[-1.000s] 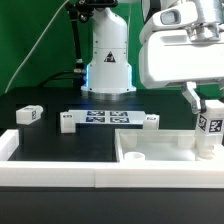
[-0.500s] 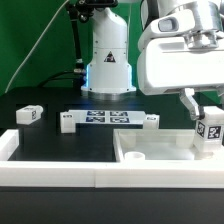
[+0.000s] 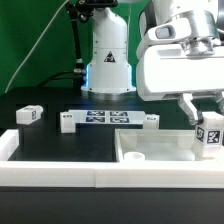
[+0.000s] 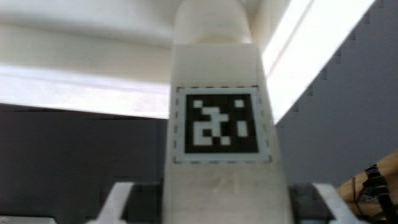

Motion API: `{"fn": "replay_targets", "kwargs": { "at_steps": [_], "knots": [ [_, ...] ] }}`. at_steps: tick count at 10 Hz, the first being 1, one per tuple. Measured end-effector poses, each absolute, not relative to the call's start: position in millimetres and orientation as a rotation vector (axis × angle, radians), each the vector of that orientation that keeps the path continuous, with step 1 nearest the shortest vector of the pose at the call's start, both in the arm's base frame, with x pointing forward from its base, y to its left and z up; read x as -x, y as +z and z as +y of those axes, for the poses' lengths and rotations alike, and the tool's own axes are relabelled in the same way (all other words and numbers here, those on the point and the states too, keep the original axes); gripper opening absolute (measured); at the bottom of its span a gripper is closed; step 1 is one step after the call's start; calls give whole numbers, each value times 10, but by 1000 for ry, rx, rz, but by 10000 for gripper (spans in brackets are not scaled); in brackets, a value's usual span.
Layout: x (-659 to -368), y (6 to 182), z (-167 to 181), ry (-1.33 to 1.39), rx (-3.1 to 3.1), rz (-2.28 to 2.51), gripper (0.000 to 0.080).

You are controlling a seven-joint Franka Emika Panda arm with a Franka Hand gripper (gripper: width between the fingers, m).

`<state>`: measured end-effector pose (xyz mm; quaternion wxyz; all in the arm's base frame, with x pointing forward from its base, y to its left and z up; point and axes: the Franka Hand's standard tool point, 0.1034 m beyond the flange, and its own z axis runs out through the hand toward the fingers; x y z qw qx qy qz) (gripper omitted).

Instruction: Assemble one leg

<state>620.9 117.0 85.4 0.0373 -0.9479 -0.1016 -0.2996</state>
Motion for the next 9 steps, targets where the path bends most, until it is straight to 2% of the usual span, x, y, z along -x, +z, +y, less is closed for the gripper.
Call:
{"fn": "replay_targets", "kwargs": {
  "at_steps": [1,2,3,4,5,9],
  "knots": [
    [-6209,854,1170,-920,2909,-312,366],
    [-6209,854,1170,-920,2909,-312,509],
    [-6209,854,1170,-920,2909,-312,604],
    [-6209,854,1170,-920,2909,-312,604],
    [-6209,854,1170,-920,2909,-312,640],
    [-6209,854,1170,-920,2909,-312,649]
  ]
}}
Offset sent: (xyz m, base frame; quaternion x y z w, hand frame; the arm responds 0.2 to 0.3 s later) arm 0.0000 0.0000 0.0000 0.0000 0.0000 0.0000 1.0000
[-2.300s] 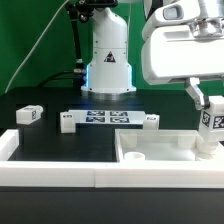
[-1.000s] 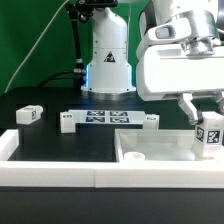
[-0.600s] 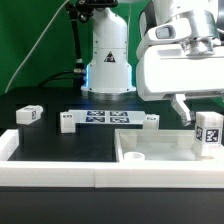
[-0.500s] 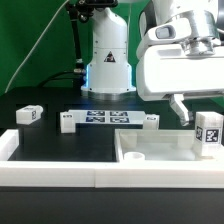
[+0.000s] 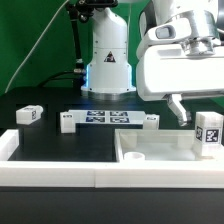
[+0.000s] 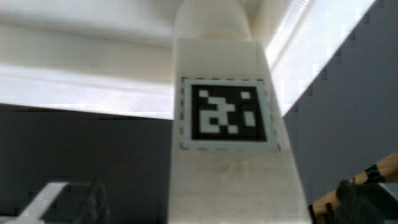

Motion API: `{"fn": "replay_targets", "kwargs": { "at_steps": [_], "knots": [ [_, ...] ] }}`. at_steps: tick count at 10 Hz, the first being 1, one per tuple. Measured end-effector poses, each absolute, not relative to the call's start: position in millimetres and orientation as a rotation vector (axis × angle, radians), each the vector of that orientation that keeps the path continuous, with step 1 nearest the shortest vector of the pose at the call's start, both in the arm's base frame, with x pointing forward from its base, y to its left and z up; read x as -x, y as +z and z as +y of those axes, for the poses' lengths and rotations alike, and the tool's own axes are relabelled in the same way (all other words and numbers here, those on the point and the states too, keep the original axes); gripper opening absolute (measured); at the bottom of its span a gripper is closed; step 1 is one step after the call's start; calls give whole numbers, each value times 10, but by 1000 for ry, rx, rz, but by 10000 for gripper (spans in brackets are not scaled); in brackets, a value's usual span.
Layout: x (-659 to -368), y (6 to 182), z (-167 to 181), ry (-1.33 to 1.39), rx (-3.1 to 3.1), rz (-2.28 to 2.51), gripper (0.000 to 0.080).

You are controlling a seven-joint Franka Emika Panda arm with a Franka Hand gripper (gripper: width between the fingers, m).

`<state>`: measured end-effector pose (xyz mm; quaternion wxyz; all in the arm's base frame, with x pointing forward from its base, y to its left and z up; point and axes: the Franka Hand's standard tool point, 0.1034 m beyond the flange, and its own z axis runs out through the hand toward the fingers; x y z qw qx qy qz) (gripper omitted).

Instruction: Assemble one leg

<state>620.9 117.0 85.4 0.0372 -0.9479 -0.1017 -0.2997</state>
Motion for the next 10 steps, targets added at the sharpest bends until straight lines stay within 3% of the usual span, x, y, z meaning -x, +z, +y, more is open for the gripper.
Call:
{"fn": "replay_targets", "kwargs": {
  "at_steps": [3,10],
  "knots": [
    [-6187,839,1188,-813,2935,-309,649],
    [-6193,916,1198,9,2993,-363,649]
  ]
}}
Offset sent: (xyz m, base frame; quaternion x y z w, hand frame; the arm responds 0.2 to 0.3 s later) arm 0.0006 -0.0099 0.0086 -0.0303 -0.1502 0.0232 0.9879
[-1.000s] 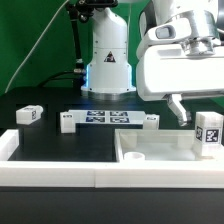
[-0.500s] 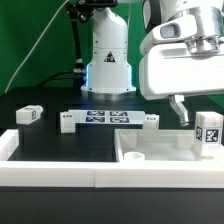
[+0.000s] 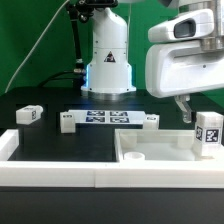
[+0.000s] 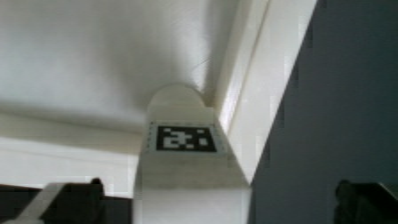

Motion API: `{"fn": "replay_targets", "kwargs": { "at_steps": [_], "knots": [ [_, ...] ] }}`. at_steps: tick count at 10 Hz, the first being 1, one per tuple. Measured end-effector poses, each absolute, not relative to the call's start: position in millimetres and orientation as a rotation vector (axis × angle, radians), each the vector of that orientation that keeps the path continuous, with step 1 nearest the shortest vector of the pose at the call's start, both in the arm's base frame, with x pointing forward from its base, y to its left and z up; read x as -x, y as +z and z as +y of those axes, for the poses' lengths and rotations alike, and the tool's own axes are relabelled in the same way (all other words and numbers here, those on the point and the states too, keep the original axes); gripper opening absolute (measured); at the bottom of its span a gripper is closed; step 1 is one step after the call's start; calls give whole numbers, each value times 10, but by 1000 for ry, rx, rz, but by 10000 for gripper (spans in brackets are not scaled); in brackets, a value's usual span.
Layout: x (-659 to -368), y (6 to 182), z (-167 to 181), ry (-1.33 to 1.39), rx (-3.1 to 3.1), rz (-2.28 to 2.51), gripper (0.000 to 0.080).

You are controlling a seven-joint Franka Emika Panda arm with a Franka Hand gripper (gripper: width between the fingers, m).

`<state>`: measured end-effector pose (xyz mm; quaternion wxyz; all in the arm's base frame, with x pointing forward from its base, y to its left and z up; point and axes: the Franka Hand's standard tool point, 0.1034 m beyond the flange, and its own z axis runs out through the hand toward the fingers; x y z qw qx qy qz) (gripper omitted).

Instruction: Assemble one leg

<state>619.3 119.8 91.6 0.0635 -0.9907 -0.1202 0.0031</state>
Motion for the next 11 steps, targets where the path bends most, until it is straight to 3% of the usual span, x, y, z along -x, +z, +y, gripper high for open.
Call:
{"fn": "replay_targets", "kwargs": {
  "at_steps": [10,11],
  "knots": [
    [-6292,875,1198,-100,3012,-221,637],
    [-6292,875,1198,-100,3012,-221,451]
  ]
}}
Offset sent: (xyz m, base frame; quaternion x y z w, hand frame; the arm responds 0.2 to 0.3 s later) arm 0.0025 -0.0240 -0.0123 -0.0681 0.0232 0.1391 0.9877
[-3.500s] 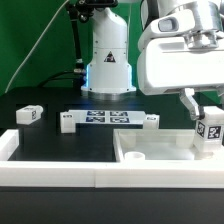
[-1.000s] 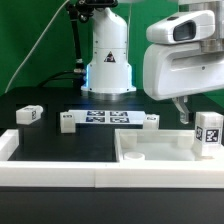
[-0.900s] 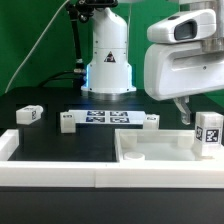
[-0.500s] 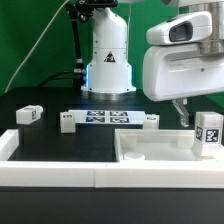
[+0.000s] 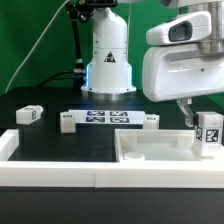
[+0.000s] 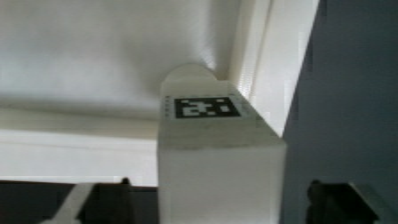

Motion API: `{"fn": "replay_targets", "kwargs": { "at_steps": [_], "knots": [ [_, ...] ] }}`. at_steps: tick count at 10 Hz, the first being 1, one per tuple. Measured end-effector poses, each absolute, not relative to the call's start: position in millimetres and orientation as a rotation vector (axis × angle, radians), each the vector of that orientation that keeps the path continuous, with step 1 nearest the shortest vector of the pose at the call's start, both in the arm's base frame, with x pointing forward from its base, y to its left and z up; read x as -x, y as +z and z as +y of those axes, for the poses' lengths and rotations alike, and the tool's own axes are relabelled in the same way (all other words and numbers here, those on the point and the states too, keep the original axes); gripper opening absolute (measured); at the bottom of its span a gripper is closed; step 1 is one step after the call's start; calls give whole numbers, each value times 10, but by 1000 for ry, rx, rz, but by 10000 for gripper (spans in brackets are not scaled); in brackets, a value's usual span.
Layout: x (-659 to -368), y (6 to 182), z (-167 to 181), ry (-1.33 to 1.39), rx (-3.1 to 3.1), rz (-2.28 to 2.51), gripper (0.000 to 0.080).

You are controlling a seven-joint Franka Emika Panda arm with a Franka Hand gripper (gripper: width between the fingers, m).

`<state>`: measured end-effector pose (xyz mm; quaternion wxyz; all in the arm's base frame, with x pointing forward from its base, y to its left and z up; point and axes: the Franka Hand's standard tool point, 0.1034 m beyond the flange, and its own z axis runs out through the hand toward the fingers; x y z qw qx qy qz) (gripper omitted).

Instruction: Assemble one leg

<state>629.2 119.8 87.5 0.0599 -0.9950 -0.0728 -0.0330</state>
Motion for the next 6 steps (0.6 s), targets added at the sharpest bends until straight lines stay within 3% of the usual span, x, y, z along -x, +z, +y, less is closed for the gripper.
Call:
{"fn": "replay_targets", "kwargs": {
  "at_steps": [1,2,6],
  "knots": [
    [-6291,875,1198,-100,3012,-221,451],
    [-6292,875,1197,-100,3012,-220,291],
    [-6281,872,1197,-84,3015,-137,292]
  ]
}}
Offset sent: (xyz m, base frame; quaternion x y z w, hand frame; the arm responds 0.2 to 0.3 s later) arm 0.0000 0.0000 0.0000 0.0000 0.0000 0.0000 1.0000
